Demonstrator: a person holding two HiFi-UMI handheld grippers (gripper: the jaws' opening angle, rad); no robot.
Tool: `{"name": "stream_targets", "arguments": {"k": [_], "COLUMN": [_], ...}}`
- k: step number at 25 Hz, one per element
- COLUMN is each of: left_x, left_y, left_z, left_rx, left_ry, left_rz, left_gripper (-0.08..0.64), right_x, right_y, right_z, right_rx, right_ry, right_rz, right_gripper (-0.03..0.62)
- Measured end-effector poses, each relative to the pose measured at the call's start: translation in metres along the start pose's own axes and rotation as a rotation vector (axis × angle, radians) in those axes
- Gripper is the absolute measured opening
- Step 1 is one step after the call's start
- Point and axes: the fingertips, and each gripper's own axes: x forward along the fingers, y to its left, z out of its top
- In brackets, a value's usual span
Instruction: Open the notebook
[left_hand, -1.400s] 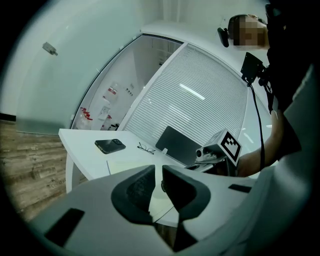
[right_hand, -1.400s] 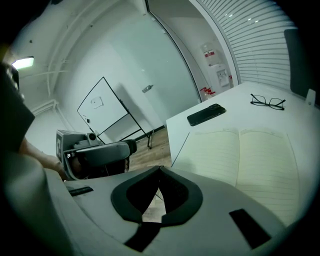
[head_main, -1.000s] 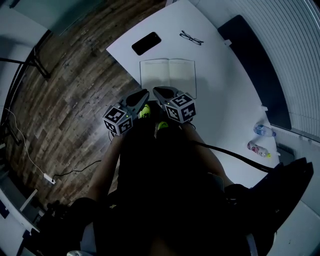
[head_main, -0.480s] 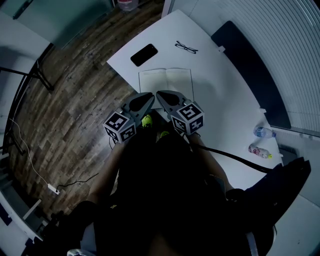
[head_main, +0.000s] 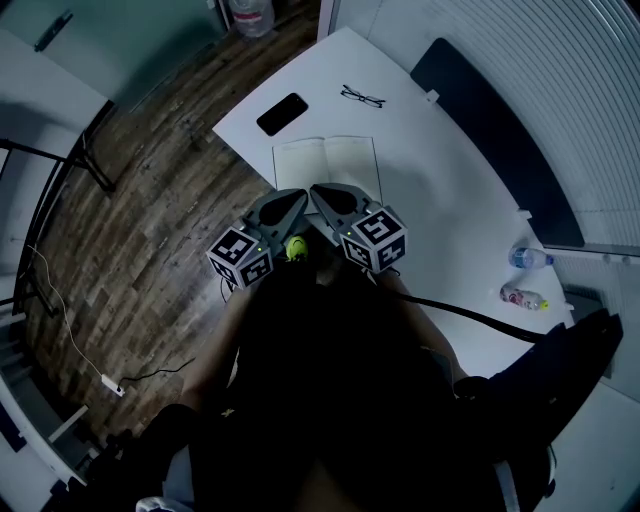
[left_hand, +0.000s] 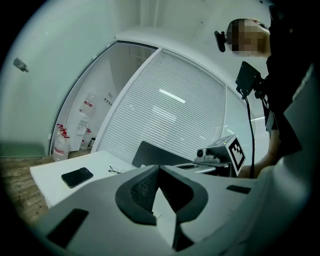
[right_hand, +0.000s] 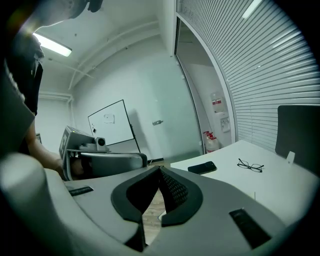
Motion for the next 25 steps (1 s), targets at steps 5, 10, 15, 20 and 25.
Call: {"name": "stream_targets", "arguments": {"k": [5,10,15,20,25], "left_x": [-0.005,-0.008,-0.014,-0.021,-0.032], "left_y": [-0.031,-0.07,-0.109,-0.142,-0.165], "left_z": [-0.011,-0.026,-0.042,-0.059,-0.074], "left_rx": [0.013,0.023,0.028,0.038,0.042], "left_ry": [-0.006,-0.025,-0.048,-0.049,-0.039], "left_rz": [0.03,0.072,0.108,0.127,0.149], "left_gripper": [0.005,0.005,0.005,0.005,0.005], "right_x": [-0.029,-0.062,-0.097,-0.127,-0.147], "right_y": [0.015,0.03,0.046,0.061,0.078], "right_z": [-0.008,-0.019,-0.034,-0.051,-0.067], "right_rx": [-0.017,-0.036,-0.035,-0.027,-0.012], "right_ry": [-0.014,-0.027,-0.036,-0.036,-0.037], "right_rz": [0.04,0.081,0.109,0.139,0.163], "right_gripper": [0.021,0.021,0.021,0.021,0.021]}}
